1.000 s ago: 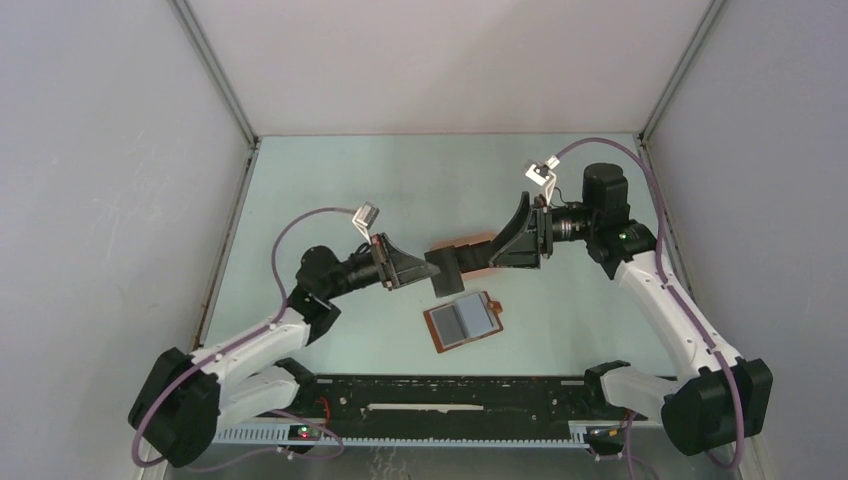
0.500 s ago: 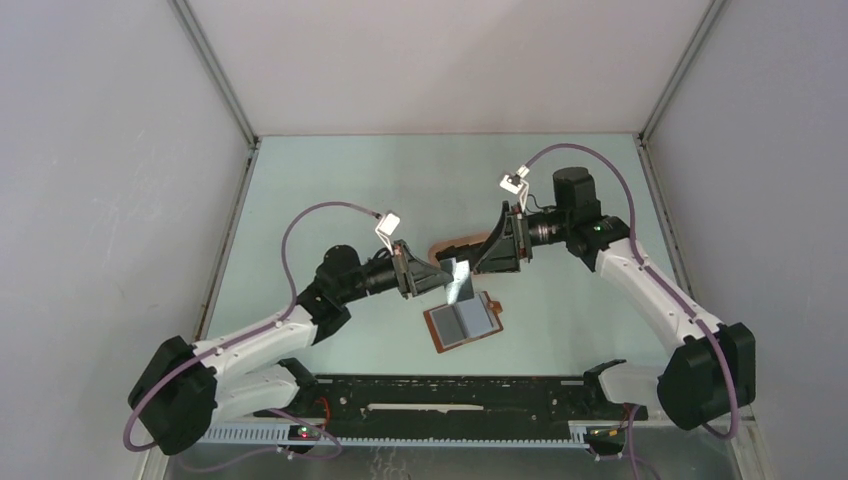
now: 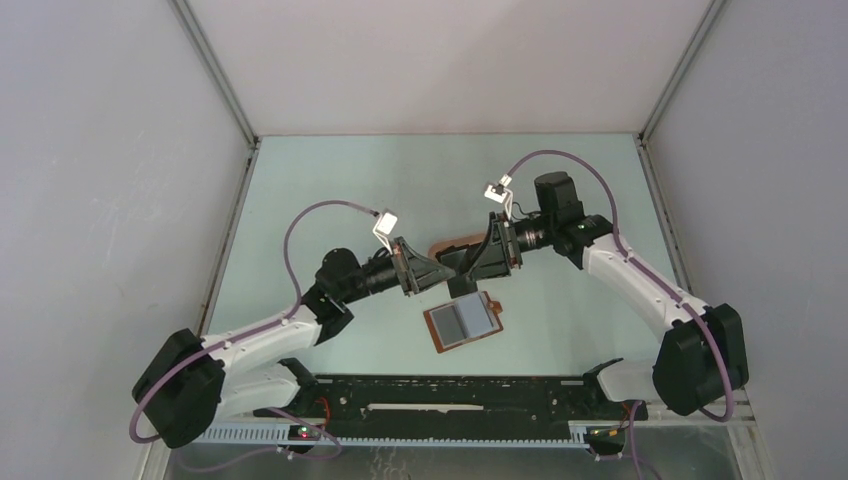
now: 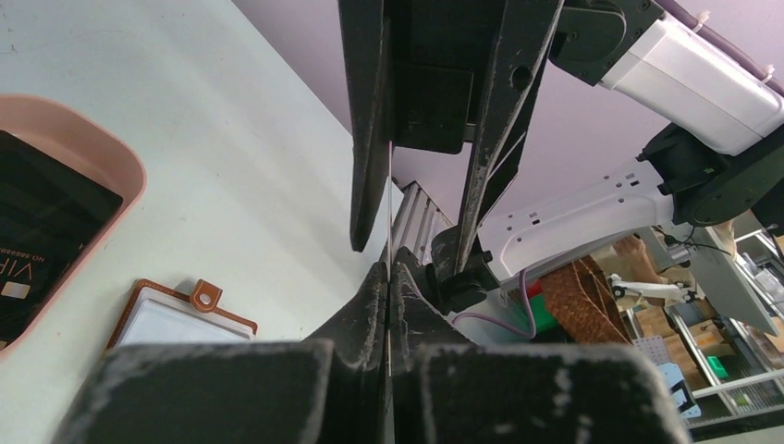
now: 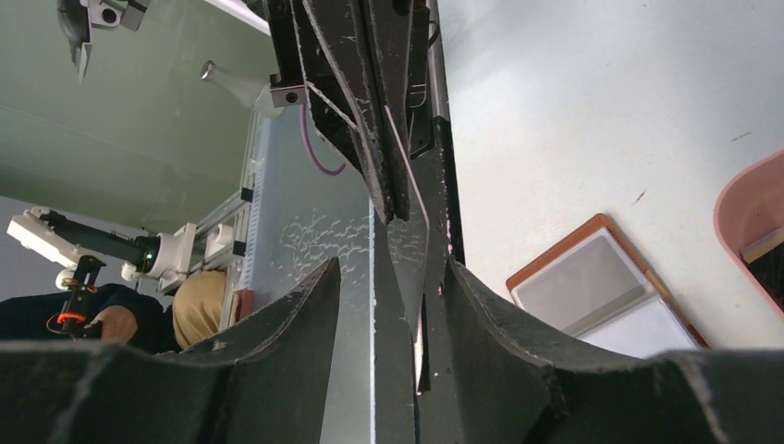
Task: Put the credit cards into the card holder
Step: Insert the credit card into the card holder.
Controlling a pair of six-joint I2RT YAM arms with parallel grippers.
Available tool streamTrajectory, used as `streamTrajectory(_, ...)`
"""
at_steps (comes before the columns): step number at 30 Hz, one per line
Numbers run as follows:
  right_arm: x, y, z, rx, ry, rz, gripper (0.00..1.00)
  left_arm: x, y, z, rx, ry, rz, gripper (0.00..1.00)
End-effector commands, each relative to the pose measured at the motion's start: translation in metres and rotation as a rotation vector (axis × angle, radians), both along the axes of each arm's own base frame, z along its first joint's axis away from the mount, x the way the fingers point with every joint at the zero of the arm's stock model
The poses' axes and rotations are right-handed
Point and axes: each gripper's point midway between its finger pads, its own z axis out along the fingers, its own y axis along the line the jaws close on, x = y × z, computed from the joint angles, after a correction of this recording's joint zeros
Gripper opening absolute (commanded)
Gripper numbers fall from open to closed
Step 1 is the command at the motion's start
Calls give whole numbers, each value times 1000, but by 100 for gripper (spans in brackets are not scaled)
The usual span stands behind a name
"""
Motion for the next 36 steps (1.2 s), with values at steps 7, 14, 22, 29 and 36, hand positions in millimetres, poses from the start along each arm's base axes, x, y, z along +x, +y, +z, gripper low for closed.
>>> streamTrajectory(7, 4, -4, 14, 66, -5, 22, 40, -6, -5, -6, -14, -15, -38, 0)
streamTrajectory(14, 6, -2, 10, 65, 23, 30, 32, -11, -9, -11, 2, -15, -73, 0)
streamTrajectory(22, 11, -4, 10, 65, 27, 16, 31, -17, -12, -18, 19, -18, -107, 0)
streamTrajectory(29, 6, -4, 1, 58, 33, 44, 0, -15, -9, -23, 25, -11, -82, 3)
streamTrajectory(36, 4, -9, -19, 28, 33, 38, 0, -16, 13, -37, 26, 17, 29, 51)
